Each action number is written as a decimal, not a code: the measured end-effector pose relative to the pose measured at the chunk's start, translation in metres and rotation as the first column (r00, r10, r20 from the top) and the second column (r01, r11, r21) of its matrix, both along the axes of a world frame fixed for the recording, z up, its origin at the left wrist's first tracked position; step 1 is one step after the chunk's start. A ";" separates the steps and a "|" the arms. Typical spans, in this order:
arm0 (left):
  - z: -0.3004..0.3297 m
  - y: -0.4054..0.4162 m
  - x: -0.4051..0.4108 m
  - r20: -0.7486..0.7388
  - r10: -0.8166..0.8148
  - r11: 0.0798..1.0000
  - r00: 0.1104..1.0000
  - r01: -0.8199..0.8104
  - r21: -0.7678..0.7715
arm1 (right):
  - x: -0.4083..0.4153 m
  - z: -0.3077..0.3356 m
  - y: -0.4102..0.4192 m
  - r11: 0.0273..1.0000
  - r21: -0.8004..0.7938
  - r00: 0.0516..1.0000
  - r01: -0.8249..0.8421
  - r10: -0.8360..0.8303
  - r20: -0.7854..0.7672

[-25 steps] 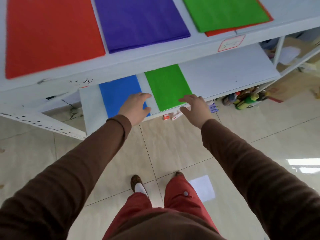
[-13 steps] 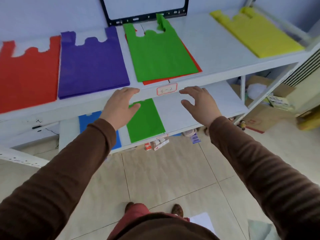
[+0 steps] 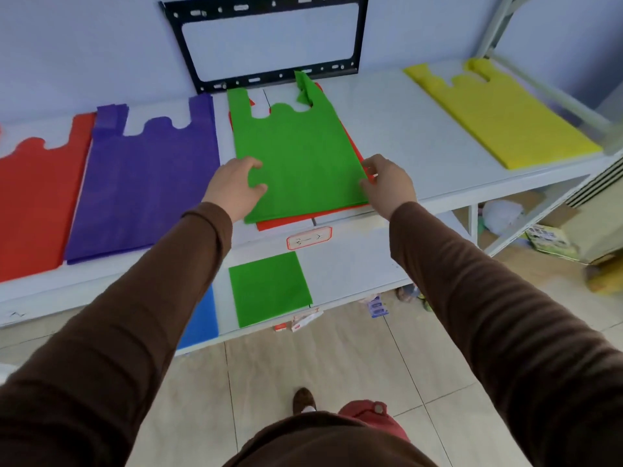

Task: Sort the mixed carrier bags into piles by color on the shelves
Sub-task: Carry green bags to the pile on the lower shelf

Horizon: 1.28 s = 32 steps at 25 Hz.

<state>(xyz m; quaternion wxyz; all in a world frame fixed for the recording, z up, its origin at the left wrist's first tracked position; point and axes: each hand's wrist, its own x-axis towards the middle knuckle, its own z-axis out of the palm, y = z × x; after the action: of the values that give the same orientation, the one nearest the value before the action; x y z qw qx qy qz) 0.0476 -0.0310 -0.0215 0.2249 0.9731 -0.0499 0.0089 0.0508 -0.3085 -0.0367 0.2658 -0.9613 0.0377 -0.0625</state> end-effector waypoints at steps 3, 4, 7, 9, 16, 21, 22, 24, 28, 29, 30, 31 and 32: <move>-0.004 -0.009 0.023 -0.030 -0.017 1.000 0.999 0.017 -0.010 | 0.024 0.000 0.005 0.998 -0.057 0.998 0.021 -0.025 -0.061; -0.006 -0.011 0.028 -0.037 -0.023 1.000 0.999 0.023 0.004 | 0.030 0.000 0.006 0.997 -0.075 0.997 0.023 -0.028 -0.076; -0.012 -0.016 0.034 -0.051 -0.012 0.997 0.999 0.016 0.078 | 0.040 -0.002 0.007 0.990 -0.143 0.993 0.005 -0.022 -0.113; -0.015 -0.017 0.033 -0.052 0.004 0.996 0.999 0.001 0.090 | 0.044 -0.003 0.006 0.992 -0.121 0.988 -0.020 0.001 -0.153; -0.017 -0.020 0.030 -0.028 0.035 0.998 0.999 -0.033 0.062 | 0.051 0.000 0.011 0.960 0.268 0.974 -0.080 0.132 -0.183; -0.014 -0.020 0.030 -0.054 0.193 0.972 0.980 -0.183 0.150 | 0.055 0.004 0.013 0.933 0.356 0.959 -0.060 0.153 -0.240; -0.012 -0.019 0.031 -0.090 0.248 0.960 0.965 -0.233 0.155 | 0.054 0.005 0.013 0.956 0.279 0.956 -0.087 0.159 -0.247; -0.005 -0.019 0.036 -0.192 0.322 0.947 0.927 -0.313 0.076 | 0.053 0.004 0.016 0.975 0.181 0.954 -0.130 0.172 -0.244; 0.005 -0.016 0.047 -0.303 0.376 0.884 0.876 -0.437 -0.165 | 0.048 -0.003 0.021 0.980 0.031 0.958 -0.197 0.199 -0.207; 0.005 -0.013 0.049 -0.303 0.388 0.870 0.870 -0.455 -0.189 | 0.048 -0.004 0.020 0.978 0.016 0.958 -0.206 0.205 -0.201; 0.006 -0.009 0.050 -0.300 0.400 0.858 0.866 -0.469 -0.211 | 0.048 -0.004 0.019 0.978 0.015 0.958 -0.210 0.209 -0.198; 0.004 -0.005 0.051 -0.307 0.410 0.841 0.859 -0.487 -0.238 | 0.048 -0.004 0.018 0.977 0.023 0.957 -0.211 0.212 -0.200; 0.004 -0.001 0.051 -0.332 0.407 0.816 0.851 -0.502 -0.286 | 0.048 -0.004 0.017 0.977 0.030 0.957 -0.213 0.214 -0.197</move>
<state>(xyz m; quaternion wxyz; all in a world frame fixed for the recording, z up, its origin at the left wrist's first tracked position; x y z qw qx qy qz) 0.0986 -0.0317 -0.0175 0.3959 0.8905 0.2178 -0.0538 0.0988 -0.2918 -0.0403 0.2699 -0.9600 -0.0397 0.0633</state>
